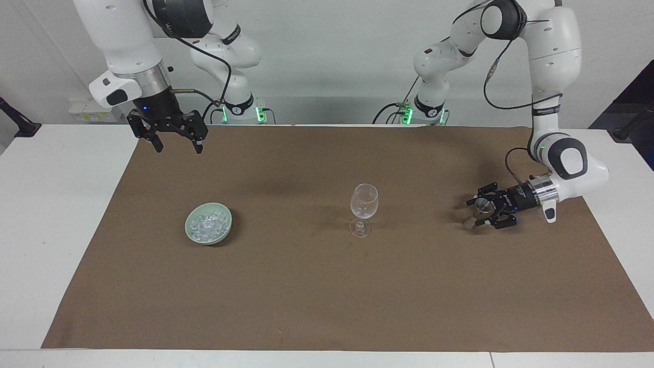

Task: Pour wine and add ice with both arms
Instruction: 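Close the left gripper around the small dark bottle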

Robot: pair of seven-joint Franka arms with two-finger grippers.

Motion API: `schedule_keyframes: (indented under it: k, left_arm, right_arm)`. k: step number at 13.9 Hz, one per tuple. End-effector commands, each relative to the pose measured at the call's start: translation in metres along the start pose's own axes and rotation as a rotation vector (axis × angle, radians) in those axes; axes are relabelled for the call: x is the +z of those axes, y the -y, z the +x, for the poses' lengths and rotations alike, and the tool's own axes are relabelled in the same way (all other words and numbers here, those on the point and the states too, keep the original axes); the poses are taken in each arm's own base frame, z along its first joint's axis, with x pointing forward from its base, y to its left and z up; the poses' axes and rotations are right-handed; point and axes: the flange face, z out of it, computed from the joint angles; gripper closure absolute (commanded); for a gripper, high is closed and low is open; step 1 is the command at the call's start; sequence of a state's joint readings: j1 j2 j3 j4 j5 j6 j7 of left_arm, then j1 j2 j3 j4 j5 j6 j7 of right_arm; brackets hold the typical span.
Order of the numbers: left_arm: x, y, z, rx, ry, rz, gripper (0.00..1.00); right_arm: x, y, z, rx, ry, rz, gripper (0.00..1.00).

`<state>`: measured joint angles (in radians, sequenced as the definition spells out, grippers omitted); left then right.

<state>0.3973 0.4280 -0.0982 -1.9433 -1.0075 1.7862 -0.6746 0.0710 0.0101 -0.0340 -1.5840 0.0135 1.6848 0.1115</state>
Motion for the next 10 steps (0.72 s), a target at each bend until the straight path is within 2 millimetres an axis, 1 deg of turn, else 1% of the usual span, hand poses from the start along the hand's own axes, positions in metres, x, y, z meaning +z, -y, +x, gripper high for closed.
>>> schedule_keyframes:
  k: [1,2,3,7,10]
  left_arm:
    - [0.0001,0.0077,-0.0067,0.004,0.01,-0.013,0.33]
    - [0.0001,0.0077,-0.0067,0.004,0.01,-0.013,0.39]
    - [0.0001,0.0077,-0.0067,0.004,0.01,-0.013,0.42]
    - [-0.0009,0.0077,-0.006,0.002,0.007,-0.016,0.66]
    - [-0.0009,0.0077,-0.006,0.0,0.007,-0.016,0.97]
  right_arm:
    - [-0.0005,-0.0016,-0.0031,0.015,0.002,0.006,0.0]
    - [-0.0005,-0.0016,-0.0031,0.015,0.002,0.006,0.0]
    - [-0.0005,-0.0016,-0.0031,0.015,0.002,0.006,0.0]
    - [-0.0005,-0.0016,-0.0031,0.015,0.002,0.006,0.0]
    - [-0.0005,-0.0016,-0.0031,0.015,0.002,0.006,0.0]
